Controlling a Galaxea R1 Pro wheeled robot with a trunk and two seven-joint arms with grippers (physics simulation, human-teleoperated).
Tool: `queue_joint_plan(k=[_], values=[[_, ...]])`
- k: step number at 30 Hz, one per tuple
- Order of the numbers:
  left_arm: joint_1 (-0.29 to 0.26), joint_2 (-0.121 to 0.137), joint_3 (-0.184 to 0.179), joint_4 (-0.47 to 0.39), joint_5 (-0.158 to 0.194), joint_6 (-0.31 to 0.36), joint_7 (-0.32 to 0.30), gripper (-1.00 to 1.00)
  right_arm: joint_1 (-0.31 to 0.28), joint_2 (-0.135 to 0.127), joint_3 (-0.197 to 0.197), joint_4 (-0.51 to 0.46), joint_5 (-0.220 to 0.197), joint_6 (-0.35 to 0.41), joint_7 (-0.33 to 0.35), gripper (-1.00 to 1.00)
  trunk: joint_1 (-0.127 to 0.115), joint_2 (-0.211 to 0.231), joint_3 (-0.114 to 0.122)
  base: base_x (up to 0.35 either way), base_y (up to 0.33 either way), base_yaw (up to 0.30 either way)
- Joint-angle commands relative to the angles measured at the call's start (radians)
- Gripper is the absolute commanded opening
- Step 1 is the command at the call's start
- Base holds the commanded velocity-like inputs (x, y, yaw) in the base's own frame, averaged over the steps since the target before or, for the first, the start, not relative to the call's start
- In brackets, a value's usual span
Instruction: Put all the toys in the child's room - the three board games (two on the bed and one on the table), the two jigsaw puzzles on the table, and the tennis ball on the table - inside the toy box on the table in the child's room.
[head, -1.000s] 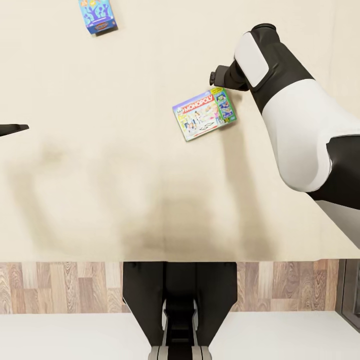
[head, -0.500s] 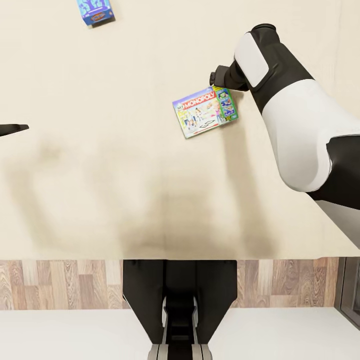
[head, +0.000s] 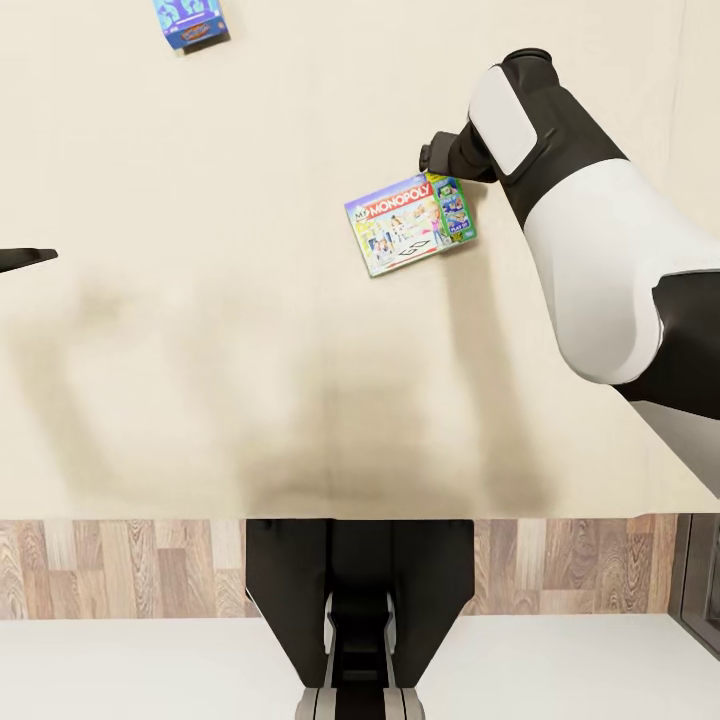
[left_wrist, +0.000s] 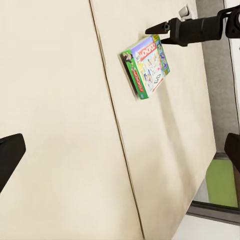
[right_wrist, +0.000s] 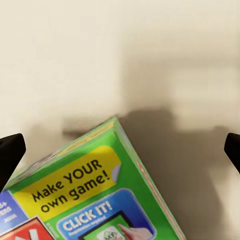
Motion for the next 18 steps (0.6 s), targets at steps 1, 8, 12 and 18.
queue_joint_plan(k=[1,8,12,18], values=[[0.000,0.000,0.000,0.000,-0.001,0.011,-0.004,1.00,0.000,0.000,-0.001,-0.001,-0.009,0.002,-0.008,1.00,0.001,-0.002,-0.001,0.000,0.000,0.000],[0.000,0.000,0.000,0.000,-0.001,0.011,-0.004,1.00,0.002,0.000,0.000,0.015,-0.009,0.001,-0.008,1.00,0.001,-0.002,-0.001,0.000,0.000,0.000],[0.000,0.000,0.000,0.000,-0.001,0.011,-0.004,1.00,0.002,0.000,0.000,0.043,-0.009,0.000,-0.009,1.00,0.001,-0.002,-0.001,0.000,0.000,0.000],[0.000,0.000,0.000,0.000,-0.001,0.011,-0.004,1.00,0.002,0.000,0.000,0.058,-0.009,0.004,-0.012,1.00,0.001,-0.002,-0.001,0.000,0.000,0.000]])
